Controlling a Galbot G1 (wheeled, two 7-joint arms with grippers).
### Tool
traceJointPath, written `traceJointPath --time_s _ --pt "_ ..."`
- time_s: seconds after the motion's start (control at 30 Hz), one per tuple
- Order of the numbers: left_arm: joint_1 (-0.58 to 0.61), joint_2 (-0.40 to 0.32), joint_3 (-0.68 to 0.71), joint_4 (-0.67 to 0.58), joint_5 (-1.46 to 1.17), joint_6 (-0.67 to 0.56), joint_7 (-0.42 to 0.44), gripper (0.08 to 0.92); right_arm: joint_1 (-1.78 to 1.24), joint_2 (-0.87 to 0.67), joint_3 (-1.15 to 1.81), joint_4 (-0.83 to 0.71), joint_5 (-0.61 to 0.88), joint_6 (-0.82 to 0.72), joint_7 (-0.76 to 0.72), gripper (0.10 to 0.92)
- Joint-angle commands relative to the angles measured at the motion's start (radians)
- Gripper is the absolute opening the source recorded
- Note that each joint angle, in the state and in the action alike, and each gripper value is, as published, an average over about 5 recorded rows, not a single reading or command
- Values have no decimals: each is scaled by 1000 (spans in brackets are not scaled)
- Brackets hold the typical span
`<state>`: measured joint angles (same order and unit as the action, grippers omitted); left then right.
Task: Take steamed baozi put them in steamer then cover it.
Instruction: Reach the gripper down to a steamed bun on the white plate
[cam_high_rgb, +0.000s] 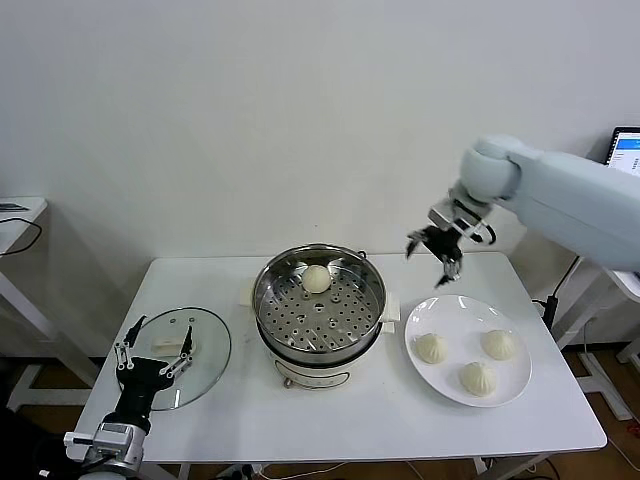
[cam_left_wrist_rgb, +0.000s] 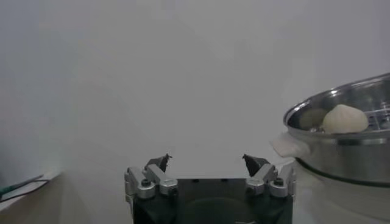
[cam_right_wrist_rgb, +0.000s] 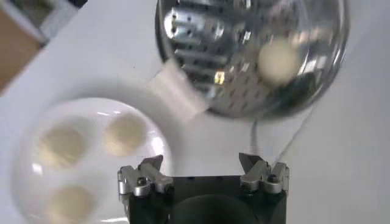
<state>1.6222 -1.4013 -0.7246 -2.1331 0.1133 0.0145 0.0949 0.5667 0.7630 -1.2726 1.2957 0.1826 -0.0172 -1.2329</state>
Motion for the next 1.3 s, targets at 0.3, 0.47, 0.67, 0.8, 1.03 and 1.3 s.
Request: traceJointPath --time_s 0.3,0.47,0.67,0.8,1.03,1.3 --pt "-5 -4 6 14 2 -2 -3 823 -322 -89 139 -21 6 -241 116 823" --pt "-6 -4 9 9 2 0 -4 823 -381 -74 187 -55 -32 -248 134 823" --pt "-4 -6 10 7 4 1 -5 823 -435 -54 221 -81 -60 -250 157 823" --pt "-3 -8 9 6 4 1 -6 823 -453 -39 230 -91 -62 -253 168 823" --pt "-4 -10 9 10 7 0 -6 823 -486 -33 245 -88 -74 -254 165 823" --pt "-7 -13 13 14 9 -1 -6 823 -505 -12 263 -102 -97 -251 170 823"
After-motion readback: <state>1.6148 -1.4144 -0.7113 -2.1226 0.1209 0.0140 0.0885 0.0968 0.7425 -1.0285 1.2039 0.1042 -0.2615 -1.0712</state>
